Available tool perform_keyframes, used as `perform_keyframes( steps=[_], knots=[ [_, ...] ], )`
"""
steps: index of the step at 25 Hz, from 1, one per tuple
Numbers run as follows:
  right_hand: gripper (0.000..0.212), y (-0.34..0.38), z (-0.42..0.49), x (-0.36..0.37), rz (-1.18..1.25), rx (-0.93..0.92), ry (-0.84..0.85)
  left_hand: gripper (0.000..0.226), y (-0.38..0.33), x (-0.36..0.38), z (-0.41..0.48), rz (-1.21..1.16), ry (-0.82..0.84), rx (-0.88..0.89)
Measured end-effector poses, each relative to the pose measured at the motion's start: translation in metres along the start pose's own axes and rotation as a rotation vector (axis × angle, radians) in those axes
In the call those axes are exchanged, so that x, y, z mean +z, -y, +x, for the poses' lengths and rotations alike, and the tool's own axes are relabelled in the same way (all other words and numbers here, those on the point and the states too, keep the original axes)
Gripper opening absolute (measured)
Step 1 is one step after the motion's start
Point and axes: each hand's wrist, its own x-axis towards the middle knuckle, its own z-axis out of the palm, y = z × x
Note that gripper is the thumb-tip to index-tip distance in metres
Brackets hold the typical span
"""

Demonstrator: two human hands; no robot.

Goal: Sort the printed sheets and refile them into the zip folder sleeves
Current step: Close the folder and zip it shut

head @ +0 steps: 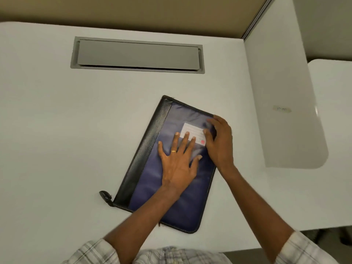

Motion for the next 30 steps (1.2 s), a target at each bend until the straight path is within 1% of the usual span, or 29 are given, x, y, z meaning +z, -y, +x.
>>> perform_keyframes(
  steps=[2,4,6,8,9,12,13,15,17,19,21,23,26,30],
  knots=[
    [0.047,-0.011,-0.058,-0.019,0.101,0.152,-0.045,0.056,0.023,-0.016,0.001,-0.144,-0.097,-0.094],
    [0.057,-0.012,-0.111,-0.03,0.255,0.354,-0.009,0.05,0.056,-0.033,-0.001,-0.218,-0.169,-0.176],
    [0.059,-0.007,-0.15,-0.031,0.359,0.53,0.046,0.048,0.09,-0.043,-0.016,-0.332,-0.165,-0.243],
    [0.054,-0.005,-0.172,-0.024,0.419,0.653,0.055,0.049,0.116,-0.051,-0.034,-0.475,-0.134,-0.331],
    [0.05,-0.005,-0.176,-0.021,0.454,0.686,0.036,0.046,0.122,-0.055,-0.04,-0.506,-0.11,-0.368],
    [0.034,-0.005,-0.169,-0.02,0.597,0.793,-0.027,0.035,0.131,-0.062,-0.038,-0.492,-0.034,-0.384],
    [0.028,-0.005,-0.164,-0.021,0.664,0.838,-0.046,0.032,0.132,-0.065,-0.034,-0.527,-0.022,-0.401],
    [0.021,-0.011,-0.154,-0.027,0.759,0.919,-0.055,0.034,0.136,-0.066,-0.029,-0.667,0.026,-0.438],
    [0.024,-0.022,-0.142,-0.035,0.75,0.94,-0.019,0.039,0.139,-0.061,-0.024,-0.852,0.063,-0.488],
    [0.03,-0.032,-0.128,-0.048,0.739,0.932,-0.018,0.035,0.129,-0.06,-0.021,-0.997,0.092,-0.504],
    [0.022,-0.031,-0.109,-0.068,0.718,0.89,-0.078,0.033,0.111,-0.058,-0.015,-1.089,0.103,-0.488],
    [0.019,-0.029,-0.085,-0.086,0.626,0.829,-0.163,0.03,0.09,-0.055,-0.007,-1.167,0.11,-0.499],
    [0.025,-0.031,-0.05,-0.095,0.421,0.673,-0.231,0.033,0.063,-0.046,0.011,-1.211,0.075,-0.514],
    [0.035,-0.039,-0.014,-0.096,0.198,0.532,-0.314,0.034,0.033,-0.042,0.04,-1.199,0.011,-0.538]
  ],
)
